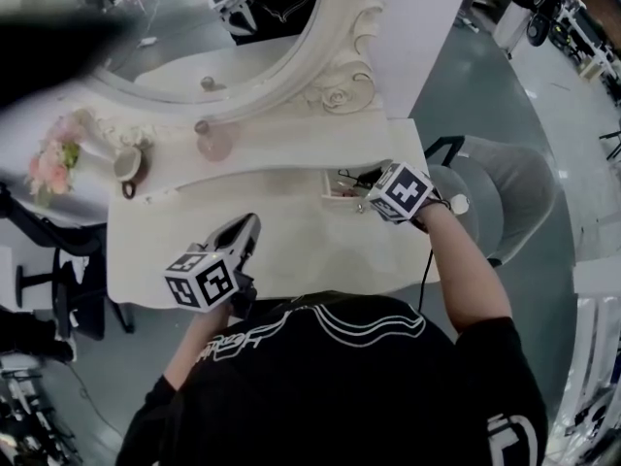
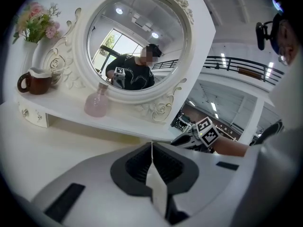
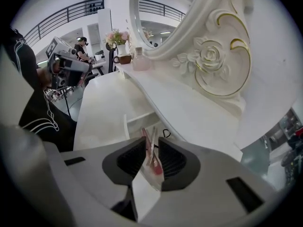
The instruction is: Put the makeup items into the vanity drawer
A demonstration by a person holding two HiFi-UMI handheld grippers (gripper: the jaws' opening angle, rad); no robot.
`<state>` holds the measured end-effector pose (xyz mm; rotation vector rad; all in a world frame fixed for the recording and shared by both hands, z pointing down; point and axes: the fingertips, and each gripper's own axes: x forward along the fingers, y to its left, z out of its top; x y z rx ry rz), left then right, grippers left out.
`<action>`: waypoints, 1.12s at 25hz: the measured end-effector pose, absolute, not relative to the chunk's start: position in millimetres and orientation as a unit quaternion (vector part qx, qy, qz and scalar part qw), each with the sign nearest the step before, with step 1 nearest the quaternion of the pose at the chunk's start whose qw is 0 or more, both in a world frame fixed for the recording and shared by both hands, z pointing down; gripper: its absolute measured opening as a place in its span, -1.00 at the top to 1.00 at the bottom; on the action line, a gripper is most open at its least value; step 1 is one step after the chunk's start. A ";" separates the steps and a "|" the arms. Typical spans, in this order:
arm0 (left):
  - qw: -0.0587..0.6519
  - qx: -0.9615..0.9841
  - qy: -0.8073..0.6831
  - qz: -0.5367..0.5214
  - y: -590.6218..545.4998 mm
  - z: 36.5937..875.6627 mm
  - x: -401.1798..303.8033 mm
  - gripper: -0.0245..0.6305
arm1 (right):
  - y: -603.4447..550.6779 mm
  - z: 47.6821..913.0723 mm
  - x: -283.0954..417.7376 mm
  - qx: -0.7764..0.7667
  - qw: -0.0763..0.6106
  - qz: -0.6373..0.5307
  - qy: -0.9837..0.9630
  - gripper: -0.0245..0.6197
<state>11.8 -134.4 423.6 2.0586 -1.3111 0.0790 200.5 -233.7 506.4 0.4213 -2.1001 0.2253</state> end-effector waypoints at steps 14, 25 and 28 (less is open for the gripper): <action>0.344 0.812 -0.470 0.030 -145.7 419.3 43.3 0.84 | -202.2 439.7 209.4 0.205 0.258 0.155 -0.931 0.28; 0.323 0.843 -0.430 0.024 -151.8 405.5 71.0 0.84 | -182.3 387.9 213.5 0.262 0.098 0.154 -0.948 0.72; 0.315 0.849 -0.424 0.019 -154.8 400.7 75.8 0.84 | -183.7 389.1 221.7 0.280 0.075 0.166 -0.942 0.83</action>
